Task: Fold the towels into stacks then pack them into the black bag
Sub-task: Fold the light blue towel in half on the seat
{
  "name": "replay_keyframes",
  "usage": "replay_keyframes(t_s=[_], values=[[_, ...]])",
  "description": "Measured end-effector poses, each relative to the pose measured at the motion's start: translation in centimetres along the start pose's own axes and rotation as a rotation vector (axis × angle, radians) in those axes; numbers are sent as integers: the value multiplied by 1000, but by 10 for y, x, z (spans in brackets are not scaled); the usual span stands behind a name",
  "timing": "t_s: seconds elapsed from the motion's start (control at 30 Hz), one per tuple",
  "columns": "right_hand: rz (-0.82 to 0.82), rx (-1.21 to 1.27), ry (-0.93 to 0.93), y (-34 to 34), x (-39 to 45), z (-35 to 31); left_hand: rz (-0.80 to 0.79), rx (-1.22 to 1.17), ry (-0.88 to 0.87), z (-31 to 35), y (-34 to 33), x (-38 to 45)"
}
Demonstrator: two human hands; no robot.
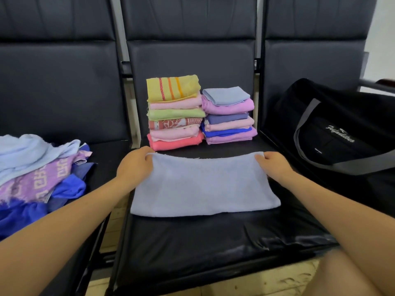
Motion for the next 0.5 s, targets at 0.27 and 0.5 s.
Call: replay_keyframes(t_s=[0.27,0.5], values=[[-127,-410,-142,-13,3,15,27,256,-50,6,-33,-11],[-315,-281,-281,-39,-12,20,-105,403,-193,17,-63,-39]])
Point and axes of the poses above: each hand's wrist, its own x-axis towards the middle knuckle, its own y-axis out of the back of the hand, z = x × y, the point moved 7 cm from there along x, towards the middle knuckle, and after that the axes turned 9 degrees about x, right-handed, at the moved point
